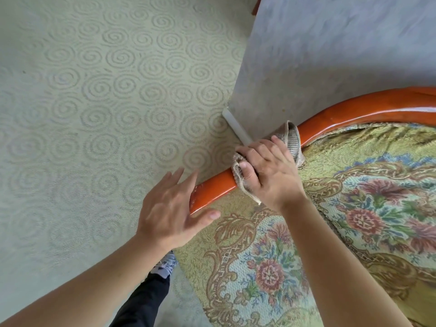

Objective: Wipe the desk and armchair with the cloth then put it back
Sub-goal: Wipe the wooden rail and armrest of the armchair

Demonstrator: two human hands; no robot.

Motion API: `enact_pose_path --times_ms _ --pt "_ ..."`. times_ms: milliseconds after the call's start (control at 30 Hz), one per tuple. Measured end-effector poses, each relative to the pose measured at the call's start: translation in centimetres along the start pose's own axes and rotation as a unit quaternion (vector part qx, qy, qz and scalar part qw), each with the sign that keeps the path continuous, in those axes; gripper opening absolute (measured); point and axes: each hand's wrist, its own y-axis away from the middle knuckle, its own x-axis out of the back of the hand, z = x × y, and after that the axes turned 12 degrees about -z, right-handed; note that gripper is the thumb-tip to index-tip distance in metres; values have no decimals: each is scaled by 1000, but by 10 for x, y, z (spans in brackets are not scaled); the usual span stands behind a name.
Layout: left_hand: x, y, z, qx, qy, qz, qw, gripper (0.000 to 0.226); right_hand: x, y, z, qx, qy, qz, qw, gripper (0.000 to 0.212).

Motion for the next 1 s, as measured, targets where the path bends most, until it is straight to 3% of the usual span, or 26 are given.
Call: enact_pose_path --times_ms 200,367,567,767,1000 --pt "0 -4 -2 19 -39 -14 999 112 12 -12 53 -26 84 90 992 42" --pt "-4 -6 -7 10 -23 -4 1000 109 1 -23 26 -110 18 152 982 41" --pt "-5 -6 -9 -11 28 16 999 110 -8 -20 -15 -115 -51 151 981 42" --pt "-11 5 -17 -48 163 124 978 107 -13 -10 -82 -112 -152 146 971 47" --pt "-35 50 -52 -77 186 188 961 107 -11 2 -133 -96 -225 116 963 64"
